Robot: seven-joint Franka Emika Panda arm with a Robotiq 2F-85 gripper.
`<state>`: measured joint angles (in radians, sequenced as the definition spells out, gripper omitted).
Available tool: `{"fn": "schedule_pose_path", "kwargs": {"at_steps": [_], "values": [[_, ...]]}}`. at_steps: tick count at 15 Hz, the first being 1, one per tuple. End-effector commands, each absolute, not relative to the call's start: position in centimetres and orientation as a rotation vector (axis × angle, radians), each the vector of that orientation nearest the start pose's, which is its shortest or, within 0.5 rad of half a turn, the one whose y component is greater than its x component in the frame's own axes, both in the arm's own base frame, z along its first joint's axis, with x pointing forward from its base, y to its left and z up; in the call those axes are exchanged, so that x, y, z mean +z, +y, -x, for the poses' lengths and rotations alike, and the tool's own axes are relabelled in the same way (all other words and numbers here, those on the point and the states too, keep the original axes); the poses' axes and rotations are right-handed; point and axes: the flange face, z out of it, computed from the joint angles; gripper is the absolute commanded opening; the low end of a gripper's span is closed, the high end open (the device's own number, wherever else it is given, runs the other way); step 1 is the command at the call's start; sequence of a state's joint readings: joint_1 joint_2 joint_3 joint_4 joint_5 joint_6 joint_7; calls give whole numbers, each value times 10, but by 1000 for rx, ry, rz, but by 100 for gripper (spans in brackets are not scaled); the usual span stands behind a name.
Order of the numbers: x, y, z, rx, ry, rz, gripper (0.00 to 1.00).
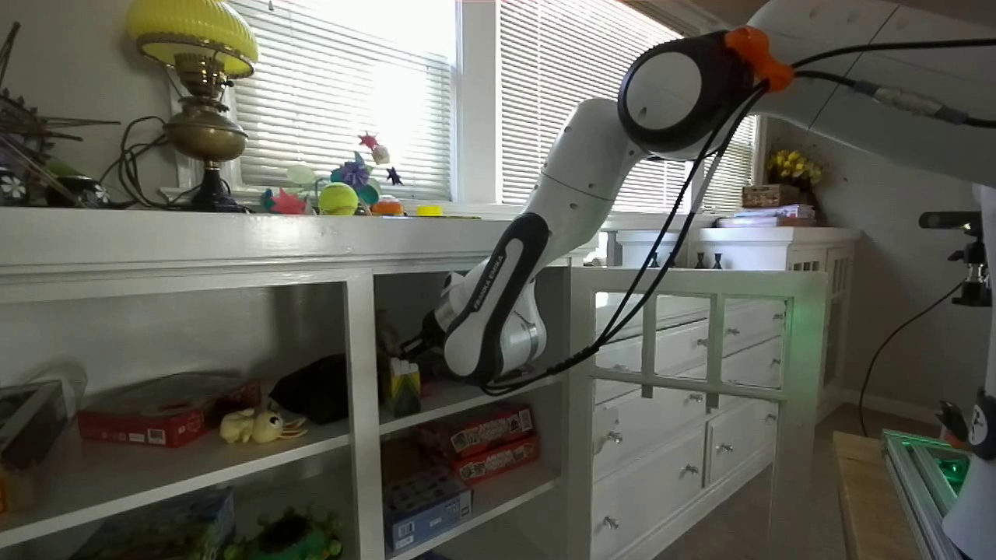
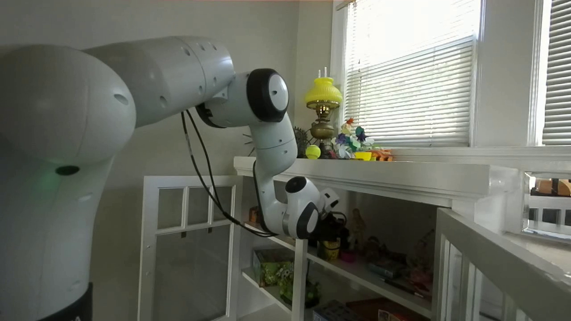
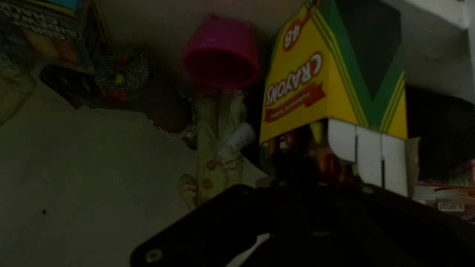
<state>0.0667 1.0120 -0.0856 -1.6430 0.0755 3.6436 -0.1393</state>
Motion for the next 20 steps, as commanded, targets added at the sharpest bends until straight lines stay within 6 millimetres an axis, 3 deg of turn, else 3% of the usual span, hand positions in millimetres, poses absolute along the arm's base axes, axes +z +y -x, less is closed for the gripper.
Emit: {"fn": "schedule_pose_path", "kwargs": {"at_steps": [1, 10, 20], "values": [[164, 1, -700, -1610, -201, 2853, 2], [185, 19, -688, -1726, -268, 2844, 2], [208, 41, -648, -1943, -331, 2833, 2]]}}
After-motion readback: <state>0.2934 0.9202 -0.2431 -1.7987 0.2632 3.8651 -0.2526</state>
